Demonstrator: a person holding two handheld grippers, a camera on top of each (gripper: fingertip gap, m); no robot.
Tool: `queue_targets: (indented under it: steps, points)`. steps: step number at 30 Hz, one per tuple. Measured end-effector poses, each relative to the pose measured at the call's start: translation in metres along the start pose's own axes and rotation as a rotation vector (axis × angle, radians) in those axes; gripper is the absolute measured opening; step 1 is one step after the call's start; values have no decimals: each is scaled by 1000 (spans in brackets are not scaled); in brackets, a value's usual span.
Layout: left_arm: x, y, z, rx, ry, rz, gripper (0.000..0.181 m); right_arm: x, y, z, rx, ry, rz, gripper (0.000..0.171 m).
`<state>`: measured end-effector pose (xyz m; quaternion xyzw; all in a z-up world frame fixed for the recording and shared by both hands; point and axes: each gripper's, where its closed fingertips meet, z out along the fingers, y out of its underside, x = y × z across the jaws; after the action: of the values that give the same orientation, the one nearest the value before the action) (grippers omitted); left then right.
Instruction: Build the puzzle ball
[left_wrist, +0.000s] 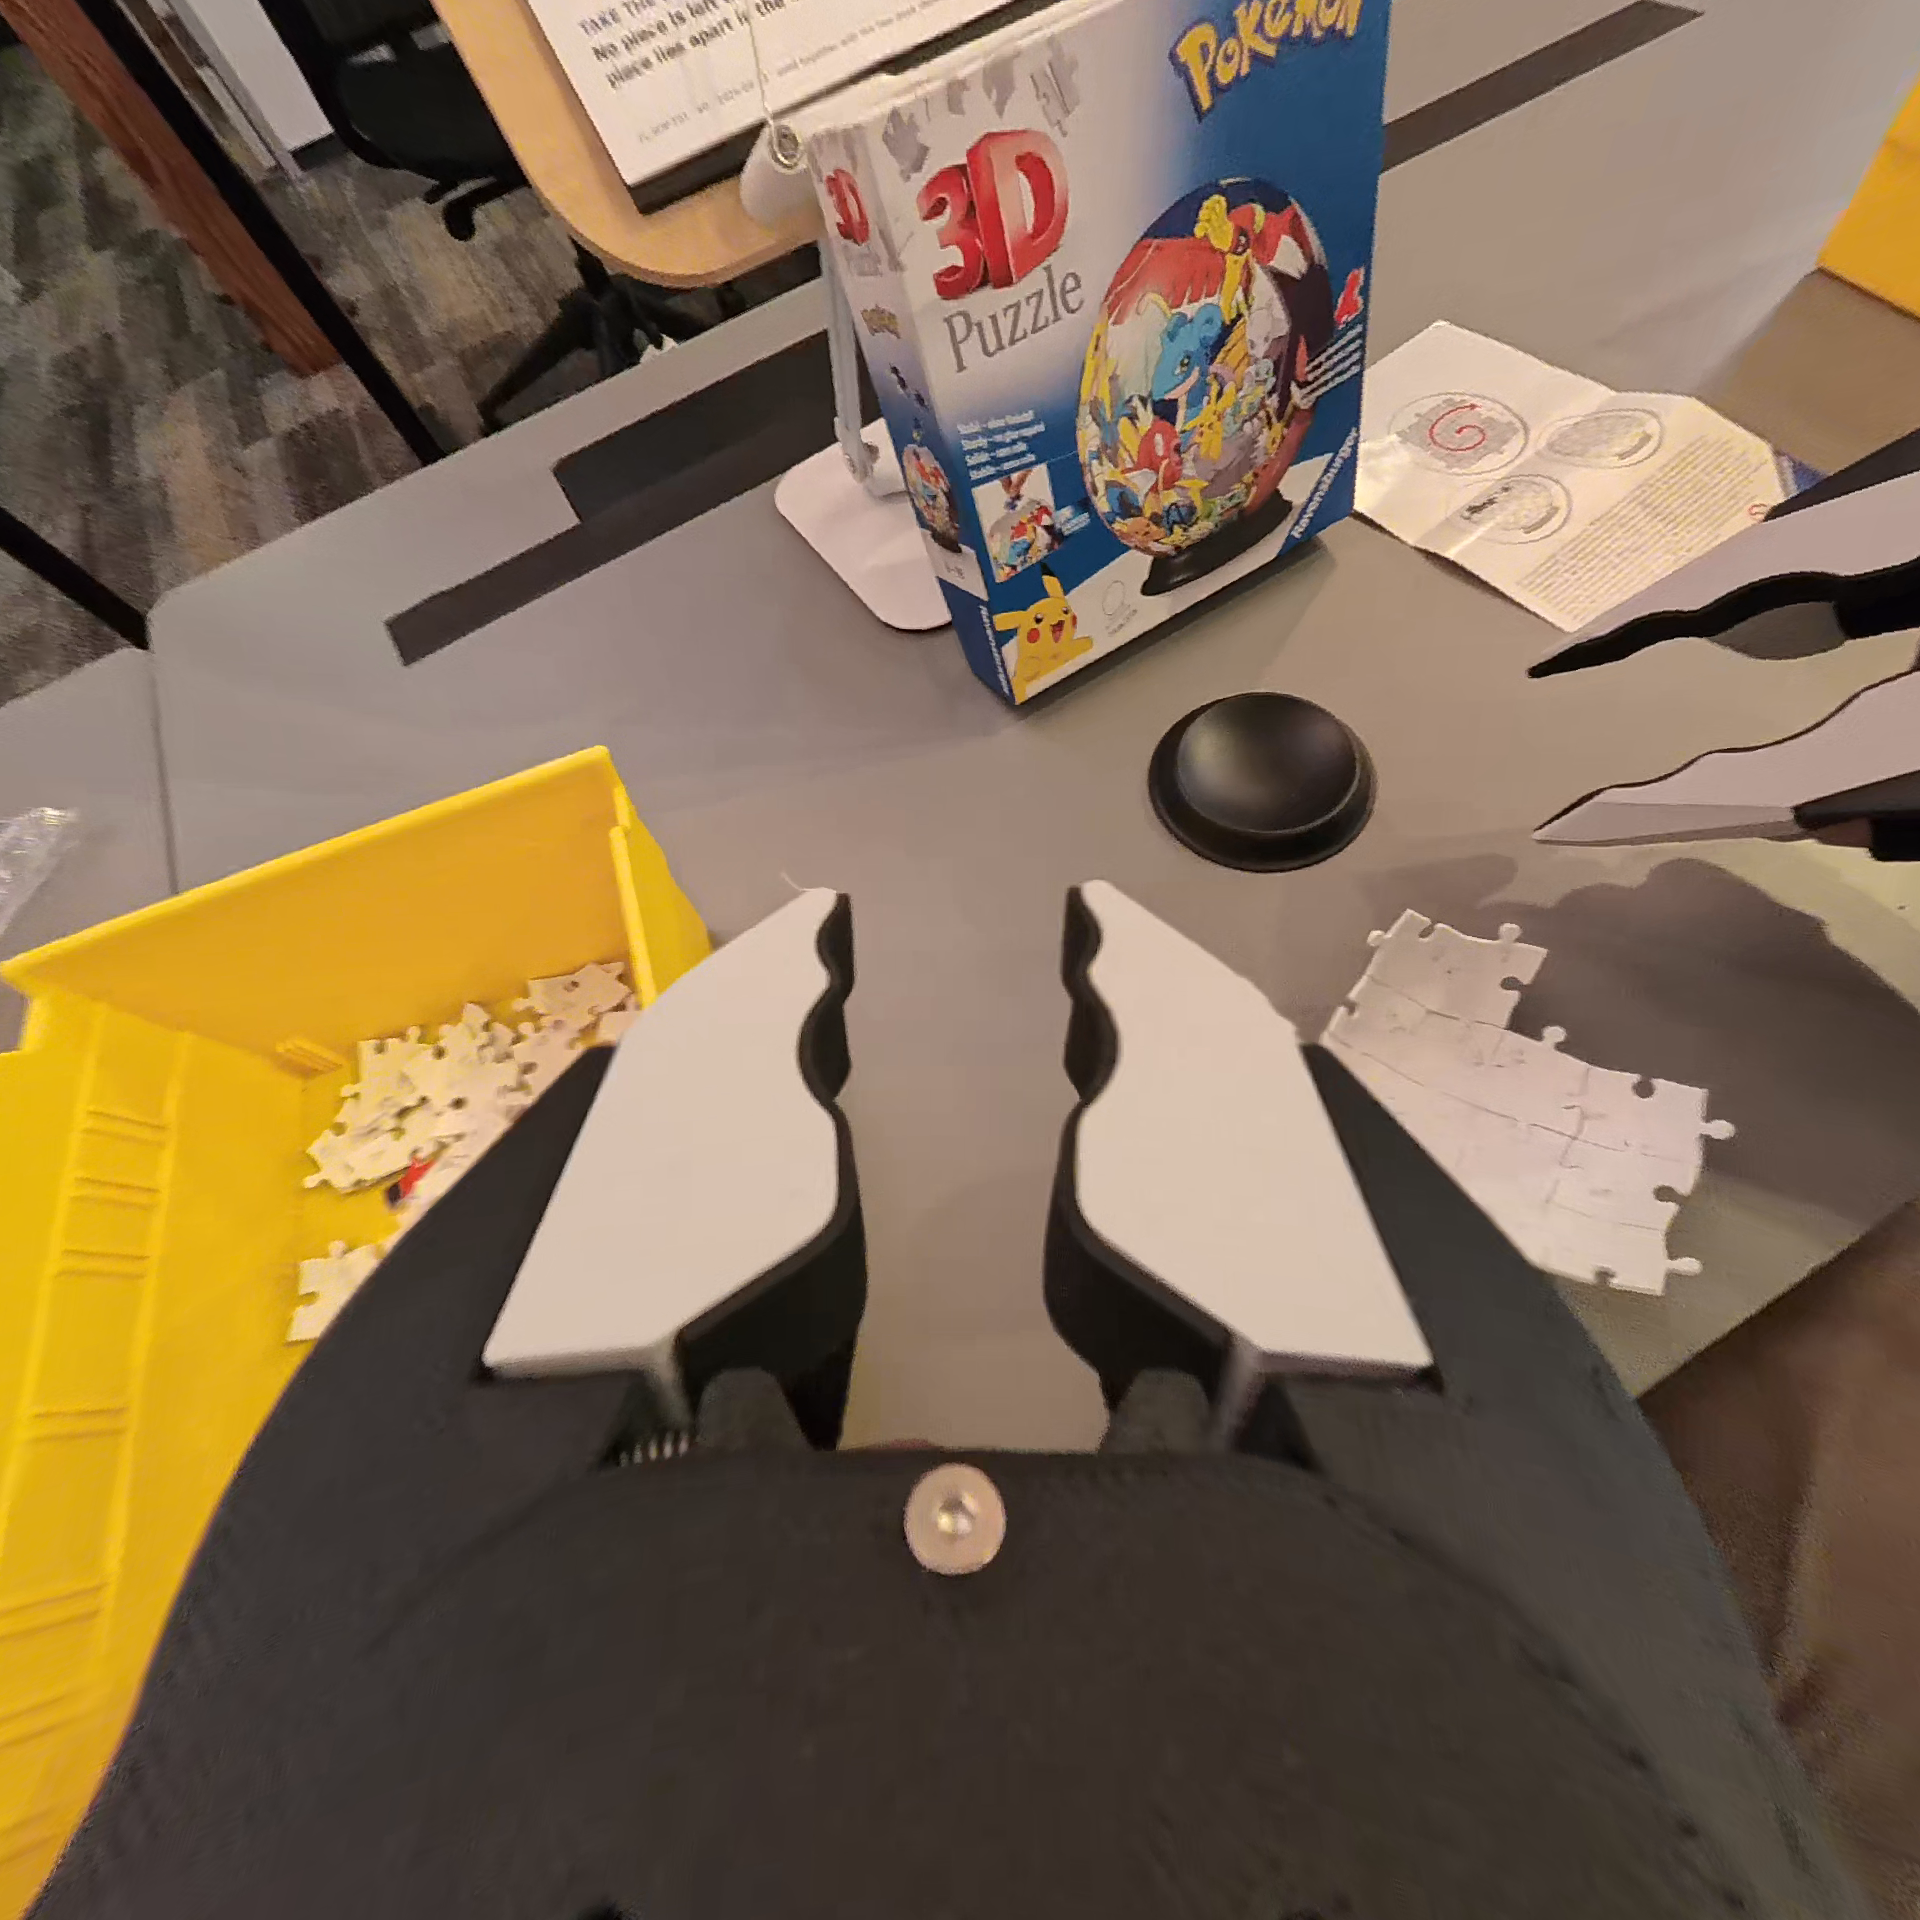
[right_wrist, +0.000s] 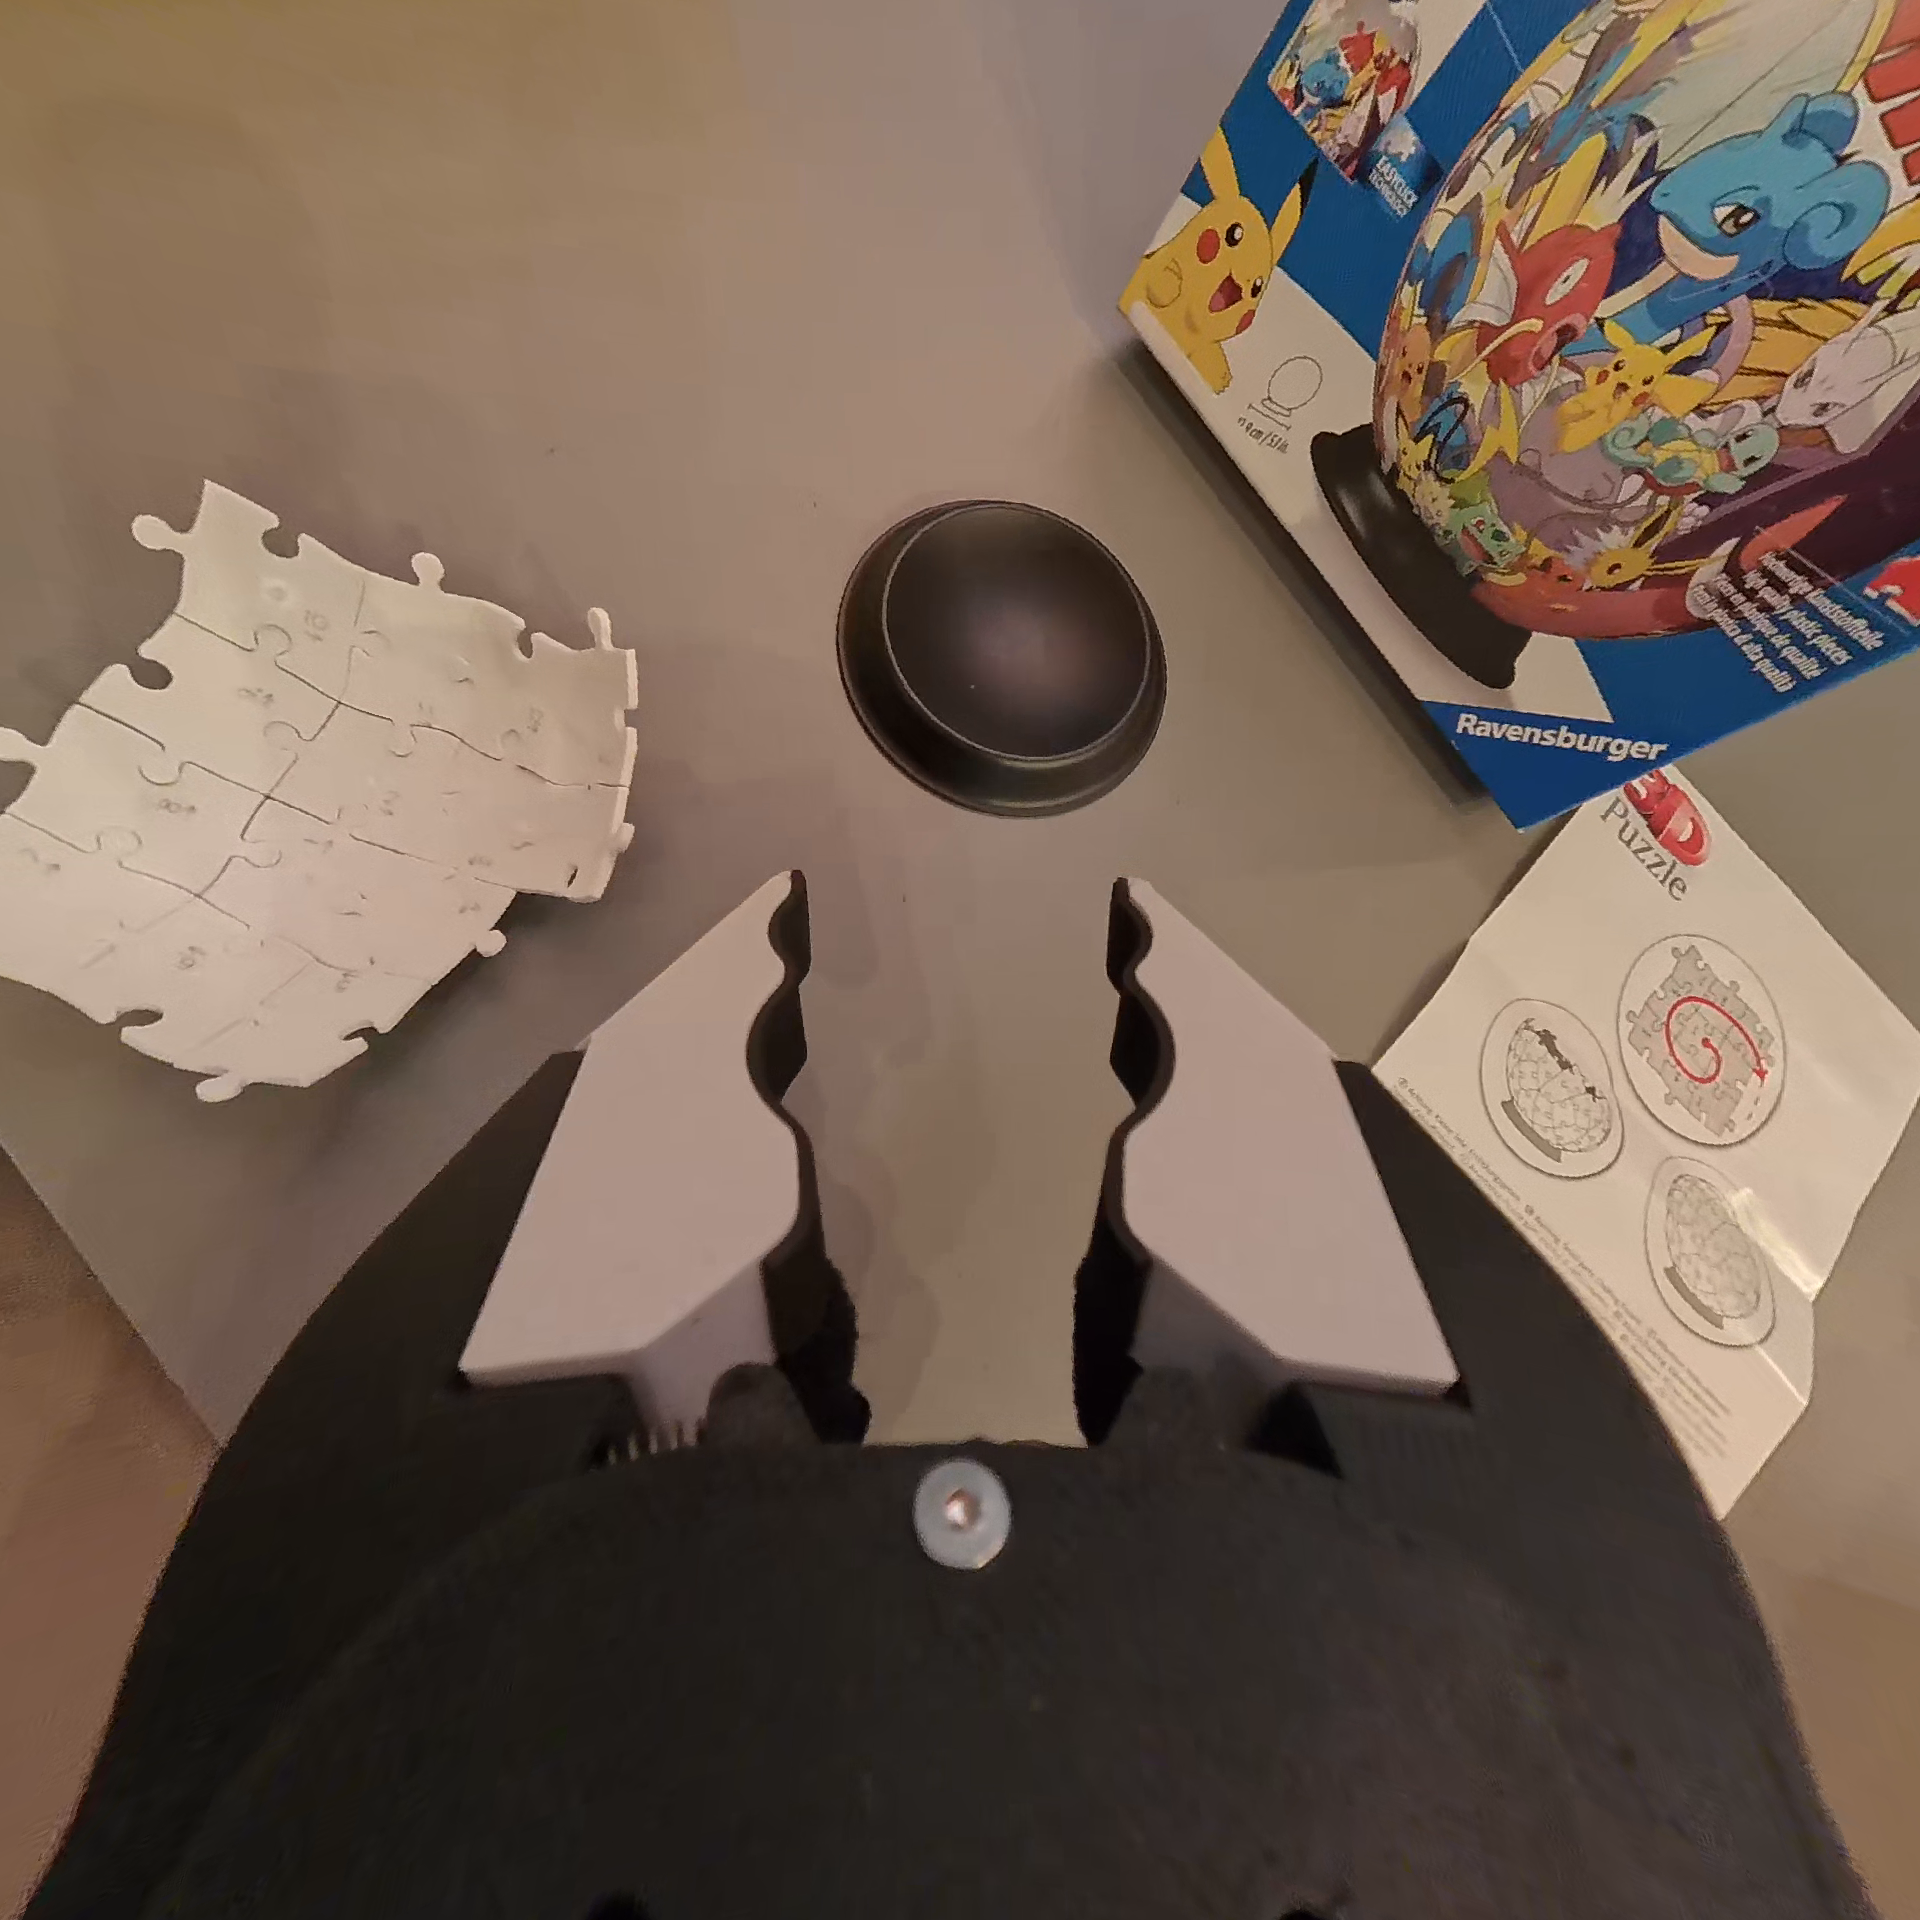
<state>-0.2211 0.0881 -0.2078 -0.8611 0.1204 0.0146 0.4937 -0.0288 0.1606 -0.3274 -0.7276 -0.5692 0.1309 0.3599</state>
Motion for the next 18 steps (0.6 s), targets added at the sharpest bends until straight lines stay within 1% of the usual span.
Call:
queue_targets:
  steps: [1, 3, 4, 5, 6, 8, 10, 13, 15, 18]
  points:
    - [-4, -2, -3, 9, -21, 10, 33, 0, -1, -1, 3, 3, -6, 57]
    - [-12, -5, -9, 23, -56, 23, 29, 1, -1, -3, 8, 8, -13, 57]
    - [-18, -6, -12, 25, -81, 30, 30, 1, -2, -4, 12, 8, -14, 57]
    - [-26, -6, -15, 16, -113, 33, 35, 1, -2, -5, 16, 9, -14, 58]
    - [-35, -5, -19, 3, -151, 33, 45, 1, -3, -5, 20, 10, -15, 58]
    - [-48, 0, -22, -21, -202, 49, 54, 1, -3, -5, 22, 7, -18, 58]
    - [-62, 13, -22, -100, -270, 80, 65, 1, -2, -4, 19, 4, -19, 58]
    - [-71, 21, -21, -113, -309, 68, 62, 2, -2, -3, 18, 2, -13, 58]
    - [-75, 28, -18, -148, -329, 73, 66, 3, -2, -2, 18, 0, -9, 58]
    - [-76, 33, -14, -153, -331, 67, 67, 1, -1, 1, 12, -8, -7, 58]
